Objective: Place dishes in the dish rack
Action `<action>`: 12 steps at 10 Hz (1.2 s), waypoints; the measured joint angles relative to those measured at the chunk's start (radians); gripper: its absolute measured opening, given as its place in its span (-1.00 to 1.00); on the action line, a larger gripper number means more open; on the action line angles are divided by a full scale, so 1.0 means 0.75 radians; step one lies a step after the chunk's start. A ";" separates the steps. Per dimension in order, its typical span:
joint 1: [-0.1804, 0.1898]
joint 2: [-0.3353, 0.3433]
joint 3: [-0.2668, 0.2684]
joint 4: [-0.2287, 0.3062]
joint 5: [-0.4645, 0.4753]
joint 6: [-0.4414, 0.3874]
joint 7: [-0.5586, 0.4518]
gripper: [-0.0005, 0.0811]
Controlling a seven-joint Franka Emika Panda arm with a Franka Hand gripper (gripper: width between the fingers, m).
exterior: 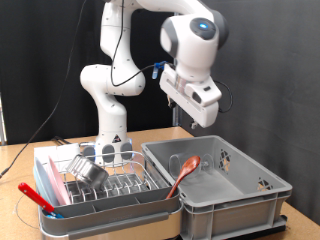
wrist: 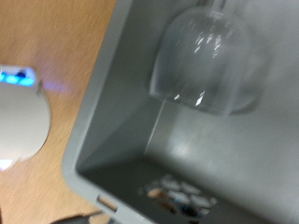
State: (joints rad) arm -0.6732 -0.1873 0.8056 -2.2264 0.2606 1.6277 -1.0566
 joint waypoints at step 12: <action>0.007 0.140 0.097 -0.028 0.143 -0.062 0.235 0.98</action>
State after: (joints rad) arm -0.6675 -0.0822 0.8784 -2.2477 0.3679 1.5815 -0.8807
